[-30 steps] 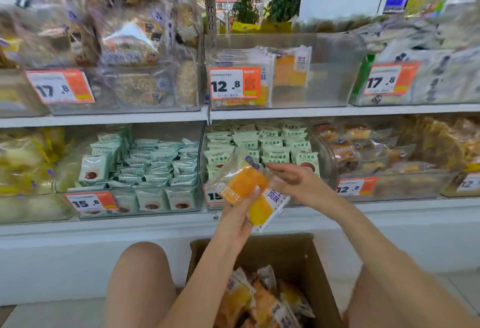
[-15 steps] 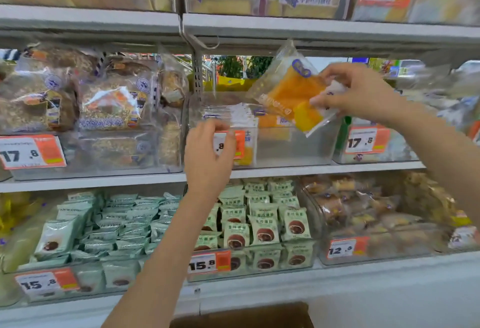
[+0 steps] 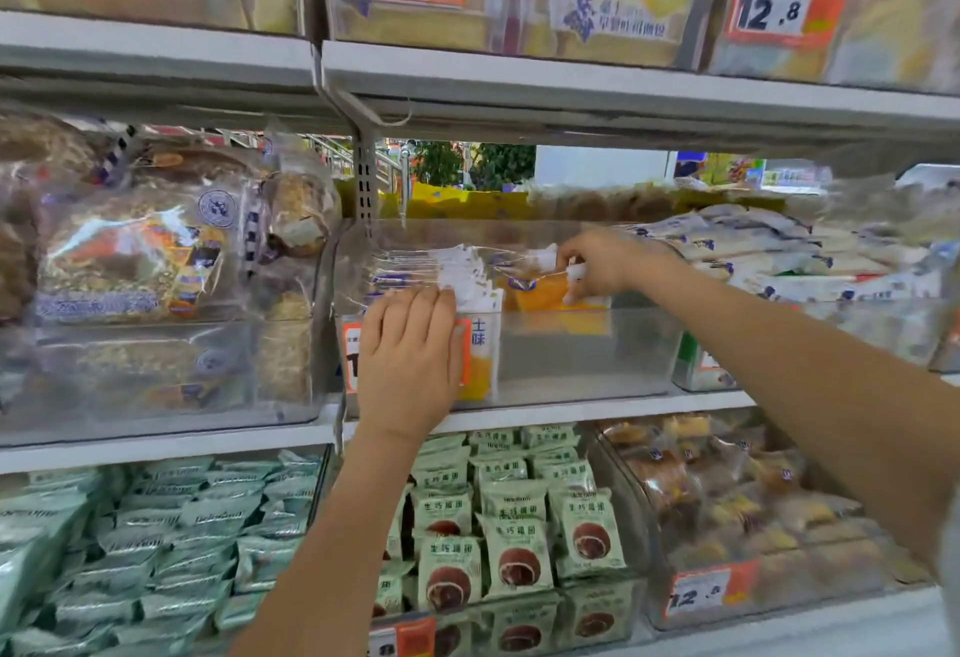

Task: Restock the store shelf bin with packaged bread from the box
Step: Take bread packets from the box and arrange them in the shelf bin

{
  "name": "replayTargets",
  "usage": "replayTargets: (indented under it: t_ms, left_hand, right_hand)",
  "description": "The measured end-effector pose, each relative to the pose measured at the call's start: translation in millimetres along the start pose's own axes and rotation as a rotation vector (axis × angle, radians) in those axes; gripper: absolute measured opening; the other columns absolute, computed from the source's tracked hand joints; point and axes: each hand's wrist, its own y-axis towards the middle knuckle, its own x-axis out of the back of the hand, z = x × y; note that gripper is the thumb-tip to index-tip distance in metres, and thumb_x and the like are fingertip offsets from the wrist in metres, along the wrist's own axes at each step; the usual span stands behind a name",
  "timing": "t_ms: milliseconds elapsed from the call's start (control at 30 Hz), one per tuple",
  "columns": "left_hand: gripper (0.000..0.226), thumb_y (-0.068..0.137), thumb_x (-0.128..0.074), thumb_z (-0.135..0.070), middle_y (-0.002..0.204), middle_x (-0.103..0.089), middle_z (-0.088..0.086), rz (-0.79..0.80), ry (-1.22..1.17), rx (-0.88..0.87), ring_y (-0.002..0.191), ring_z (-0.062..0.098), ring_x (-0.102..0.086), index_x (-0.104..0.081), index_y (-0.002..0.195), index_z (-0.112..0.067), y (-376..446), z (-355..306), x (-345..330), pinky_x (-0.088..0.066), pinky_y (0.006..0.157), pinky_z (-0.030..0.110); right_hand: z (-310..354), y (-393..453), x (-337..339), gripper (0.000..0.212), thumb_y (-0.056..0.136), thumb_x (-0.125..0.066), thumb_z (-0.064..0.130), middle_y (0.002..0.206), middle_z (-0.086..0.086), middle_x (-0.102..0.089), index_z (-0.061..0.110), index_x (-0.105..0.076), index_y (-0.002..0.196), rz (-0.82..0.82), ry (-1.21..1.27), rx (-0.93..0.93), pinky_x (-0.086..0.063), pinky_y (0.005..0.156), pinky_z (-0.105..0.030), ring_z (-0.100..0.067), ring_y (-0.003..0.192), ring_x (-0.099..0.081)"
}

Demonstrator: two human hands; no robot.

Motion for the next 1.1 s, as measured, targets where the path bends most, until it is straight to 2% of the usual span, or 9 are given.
replayTargets:
  t_ms: [100,200,300,433,600,833,900,1000,1100]
  left_hand:
    - [0.042,0.100,-0.032,-0.026,0.105,-0.067,0.012,-0.014,-0.003,-0.008,0.102,0.027,-0.051,-0.065,0.110,-0.003,-2,1,-2,-0.035,0.097,0.040]
    - [0.043,0.100,-0.030,-0.026,0.105,-0.067,0.012,-0.027,0.003,-0.005,0.103,0.026,-0.050,-0.066,0.109,-0.003,-1,-1,-3,-0.035,0.097,0.039]
    - [0.042,0.100,-0.031,-0.026,0.104,-0.067,0.012,-0.041,0.003,-0.011,0.102,0.025,-0.050,-0.066,0.108,-0.003,-2,1,-4,-0.035,0.097,0.038]
    - [0.042,0.100,-0.031,-0.026,0.104,-0.066,0.012,-0.036,0.011,-0.011,0.101,0.026,-0.049,-0.065,0.109,-0.003,-2,0,-4,-0.035,0.097,0.039]
    - [0.039,0.099,-0.034,-0.024,0.101,-0.066,0.012,-0.049,0.027,-0.014,0.099,0.027,-0.050,-0.065,0.108,-0.003,-2,0,-5,-0.036,0.095,0.040]
    - [0.040,0.099,-0.034,-0.025,0.100,-0.066,0.011,-0.055,0.017,-0.011,0.099,0.027,-0.050,-0.065,0.108,-0.004,-3,0,-5,-0.036,0.096,0.039]
    - [0.039,0.098,-0.034,-0.025,0.101,-0.066,0.011,-0.058,0.019,-0.011,0.099,0.026,-0.050,-0.065,0.108,-0.004,-3,0,-5,-0.036,0.096,0.039]
    - [0.038,0.098,-0.036,-0.025,0.101,-0.066,0.011,-0.055,0.024,-0.009,0.099,0.026,-0.049,-0.065,0.108,-0.004,-3,0,-5,-0.035,0.096,0.039]
    - [0.039,0.098,-0.034,-0.026,0.101,-0.066,0.011,-0.046,0.017,-0.001,0.098,0.026,-0.048,-0.065,0.108,-0.004,-3,-1,-6,-0.035,0.095,0.039]
  right_hand:
    - [-1,20,-20,0.053,0.074,-0.080,0.026,0.127,-0.009,-0.054,0.012,-0.057,0.120,0.022,0.062,0.013,-0.036,0.077,-0.025,-0.027,0.114,-0.052]
    - [-2,33,-28,0.050,0.072,-0.081,0.026,0.122,-0.015,-0.054,0.014,-0.052,0.111,-0.067,0.073,-0.005,-0.036,0.075,-0.029,-0.030,0.111,-0.051]
    - [0,38,-26,0.061,0.073,-0.080,0.028,0.124,-0.019,-0.047,0.008,-0.044,0.119,-0.139,0.060,-0.044,-0.039,0.080,-0.032,-0.033,0.113,-0.047]
    - [-3,44,-33,0.044,0.074,-0.077,0.037,0.115,-0.017,-0.052,0.017,-0.044,0.095,-0.093,0.131,-0.021,-0.035,0.073,-0.029,-0.027,0.097,-0.049]
    - [5,42,-28,0.042,0.079,-0.064,0.056,0.117,-0.010,-0.048,0.024,-0.053,0.105,-0.194,-0.017,0.090,-0.041,0.092,-0.043,-0.028,0.116,-0.040]
    - [15,57,-31,0.046,0.077,-0.067,0.055,0.126,-0.005,-0.051,0.025,-0.052,0.109,-0.167,-0.022,0.032,-0.042,0.090,-0.045,-0.027,0.121,-0.041]
    - [13,62,-34,0.045,0.074,-0.069,0.058,0.119,0.000,-0.056,0.029,-0.052,0.103,-0.154,0.035,-0.001,-0.044,0.092,-0.047,-0.025,0.117,-0.047]
    - [9,67,-37,0.035,0.067,-0.076,0.055,0.091,0.010,-0.059,0.034,-0.053,0.084,-0.138,0.216,-0.018,-0.044,0.094,-0.049,-0.020,0.100,-0.057]
    - [4,71,-41,0.029,0.066,-0.079,0.049,0.084,0.014,-0.059,0.035,-0.056,0.075,-0.156,0.287,0.015,-0.045,0.093,-0.049,-0.016,0.092,-0.059]
